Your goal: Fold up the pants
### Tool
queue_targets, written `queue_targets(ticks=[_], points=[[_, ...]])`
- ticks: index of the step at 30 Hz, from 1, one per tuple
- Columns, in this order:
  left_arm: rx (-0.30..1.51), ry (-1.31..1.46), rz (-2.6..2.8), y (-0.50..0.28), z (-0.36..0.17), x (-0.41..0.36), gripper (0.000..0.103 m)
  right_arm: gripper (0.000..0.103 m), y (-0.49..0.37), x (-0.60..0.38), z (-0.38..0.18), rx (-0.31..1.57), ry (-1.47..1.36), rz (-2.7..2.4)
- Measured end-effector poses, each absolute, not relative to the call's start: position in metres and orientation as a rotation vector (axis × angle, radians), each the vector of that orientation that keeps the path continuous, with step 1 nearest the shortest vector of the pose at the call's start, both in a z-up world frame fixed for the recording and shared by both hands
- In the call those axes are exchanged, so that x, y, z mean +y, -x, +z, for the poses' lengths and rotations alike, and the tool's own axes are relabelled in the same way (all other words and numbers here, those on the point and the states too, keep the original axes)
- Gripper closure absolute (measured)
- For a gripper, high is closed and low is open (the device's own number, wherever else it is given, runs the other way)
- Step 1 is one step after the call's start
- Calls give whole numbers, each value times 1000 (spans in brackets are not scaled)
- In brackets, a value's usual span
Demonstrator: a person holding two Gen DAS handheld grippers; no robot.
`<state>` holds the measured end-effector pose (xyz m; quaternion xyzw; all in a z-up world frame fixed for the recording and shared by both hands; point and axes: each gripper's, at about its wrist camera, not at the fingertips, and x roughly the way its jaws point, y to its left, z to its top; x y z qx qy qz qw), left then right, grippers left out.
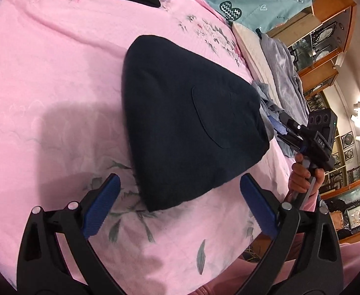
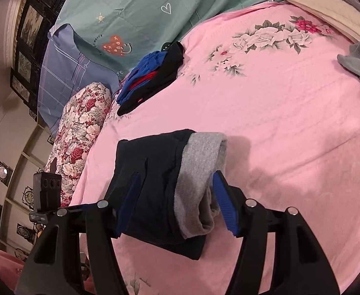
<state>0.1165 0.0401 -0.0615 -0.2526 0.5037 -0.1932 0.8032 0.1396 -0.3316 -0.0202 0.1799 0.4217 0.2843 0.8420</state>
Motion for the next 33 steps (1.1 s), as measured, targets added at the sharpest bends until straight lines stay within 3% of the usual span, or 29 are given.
queue_targets(ticks=[9, 16, 27, 33], points=[[1147, 785, -589, -155, -80, 44, 7, 41, -135, -343, -22, 880, -391, 601], [1201, 748, -626, -176, -80, 27, 2, 41, -148, -350, -27, 900, -416, 620], [1229, 711, -707, -178, -82, 25, 2, 41, -208, -358, -54, 1211, -457, 773], [1219, 687, -727, -183, -84, 21, 2, 31, -242, -317, -65, 1276, -372, 905]])
